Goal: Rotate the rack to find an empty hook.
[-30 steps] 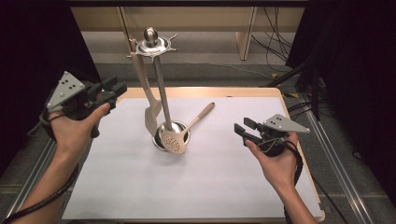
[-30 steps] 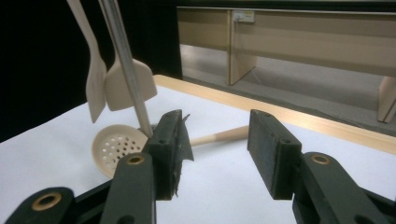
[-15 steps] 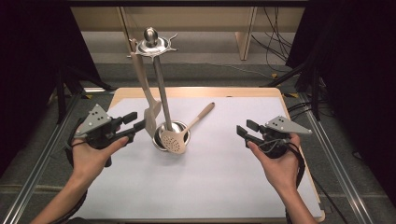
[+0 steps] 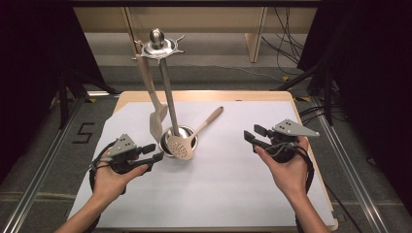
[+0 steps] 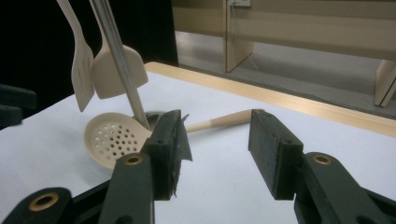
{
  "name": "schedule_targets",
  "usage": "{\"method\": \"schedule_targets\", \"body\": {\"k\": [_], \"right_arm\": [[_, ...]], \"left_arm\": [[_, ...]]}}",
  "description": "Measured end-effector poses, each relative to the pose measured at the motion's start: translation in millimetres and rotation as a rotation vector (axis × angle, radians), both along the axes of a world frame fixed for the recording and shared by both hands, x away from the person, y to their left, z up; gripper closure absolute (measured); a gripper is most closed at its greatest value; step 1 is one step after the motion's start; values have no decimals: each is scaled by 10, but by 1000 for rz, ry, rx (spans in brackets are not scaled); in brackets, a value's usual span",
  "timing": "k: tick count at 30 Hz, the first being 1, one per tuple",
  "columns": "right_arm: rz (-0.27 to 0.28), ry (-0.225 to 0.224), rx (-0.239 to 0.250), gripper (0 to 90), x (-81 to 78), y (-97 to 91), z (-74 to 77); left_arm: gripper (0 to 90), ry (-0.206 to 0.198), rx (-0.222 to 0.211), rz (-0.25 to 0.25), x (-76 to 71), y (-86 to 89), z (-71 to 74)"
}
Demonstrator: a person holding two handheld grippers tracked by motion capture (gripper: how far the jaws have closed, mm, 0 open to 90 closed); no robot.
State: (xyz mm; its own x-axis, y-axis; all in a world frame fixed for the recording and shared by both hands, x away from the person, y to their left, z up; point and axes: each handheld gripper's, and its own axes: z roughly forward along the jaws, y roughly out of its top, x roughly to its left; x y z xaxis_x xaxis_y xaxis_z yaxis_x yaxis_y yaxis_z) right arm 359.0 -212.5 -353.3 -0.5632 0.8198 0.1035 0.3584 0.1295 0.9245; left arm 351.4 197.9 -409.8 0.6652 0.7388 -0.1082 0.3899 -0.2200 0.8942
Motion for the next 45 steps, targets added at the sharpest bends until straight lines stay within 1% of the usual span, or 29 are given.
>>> {"method": "schedule_targets", "body": {"k": [1, 2, 5, 6, 7, 9, 10, 12, 15, 20, 22, 23, 24, 26, 27, 28, 29, 30, 31, 32, 33, 34, 36, 38, 40, 41, 42, 44, 45], "right_arm": [[12, -3, -7, 553, 14, 16, -9], [16, -6, -1, 553, 25, 29, -21], [21, 19, -7, 553, 57, 69, -40], [38, 3, -19, 553, 87, 78, -52], [43, 14, -5, 553, 96, 100, -63], [45, 5, -30, 553, 118, 110, -73], [53, 23, -6, 553, 116, 132, -81], [41, 38, -11, 553, 112, 140, -81], [56, 24, -13, 553, 135, 130, -99], [56, 30, -19, 552, 132, 122, -95], [62, 18, -29, 552, 141, 118, -101], [56, 21, -30, 552, 139, 119, -103], [61, 32, -26, 552, 138, 125, -103], [64, 23, -44, 550, 145, 122, -106], [74, 18, -38, 550, 150, 132, -116], [60, 38, -25, 549, 133, 142, -119], [70, 31, -28, 549, 135, 140, -125], [61, 46, -19, 549, 110, 144, -126], [66, 36, -33, 549, 118, 127, -128], [67, 45, -26, 549, 102, 132, -124], [70, 22, -51, 549, 106, 114, -123], [71, 27, -49, 548, 101, 110, -123], [46, 60, -28, 548, 57, 114, -112], [57, 41, -35, 548, 70, 99, -121], [51, 39, -51, 547, 69, 81, -126], [43, 57, -32, 547, 62, 94, -138], [38, 65, -37, 546, 53, 92, -138], [53, 48, -56, 545, 66, 83, -148], [55, 44, -47, 545, 69, 92, -155]], "left_arm": [[540, 10, 3, -1, 14, -7, -33], [539, 39, -6, 8, 30, -21, -85], [538, 83, 9, 26, 60, -37, -168], [537, 84, 11, 24, 75, -40, -189], [535, 92, 6, 26, 85, -46, -211], [533, 114, 13, 40, 103, -56, -238], [531, 127, 2, 45, 116, -71, -258], [522, 146, -14, 46, 148, -102, -284], [500, 160, -31, 44, 210, -148, -323], [460, 202, -63, 74, 344, -204, -355], [450, 199, -69, 76, 395, -222, -349], [447, 214, -80, 93, 399, -246, -341], [442, 214, -85, 93, 412, -265, -338], [436, 218, -75, 111, 447, -295, -339], [436, 224, -77, 118, 461, -302, -342], [432, 231, -75, 127, 480, -308, -345], [431, 232, -68, 136, 508, -312, -347], [431, 244, -73, 141, 532, -319, -351], [433, 249, -72, 141, 554, -320, -354], [435, 257, -69, 150, 585, -327, -361], [436, 265, -58, 150, 605, -322, -368], [436, 269, -69, 161, 630, -339, -387], [438, 298, -70, 158, 676, -347, -427], [447, 324, -101, 163, 704, -375, -458], [461, 358, -94, 160, 718, -376, -462], [474, 369, -115, 163, 724, -390, -467], [488, 386, -125, 161, 724, -395, -468], [520, 398, -126, 155, 715, -404, -467], [528, 403, -128, 156, 710, -409, -467]]}}
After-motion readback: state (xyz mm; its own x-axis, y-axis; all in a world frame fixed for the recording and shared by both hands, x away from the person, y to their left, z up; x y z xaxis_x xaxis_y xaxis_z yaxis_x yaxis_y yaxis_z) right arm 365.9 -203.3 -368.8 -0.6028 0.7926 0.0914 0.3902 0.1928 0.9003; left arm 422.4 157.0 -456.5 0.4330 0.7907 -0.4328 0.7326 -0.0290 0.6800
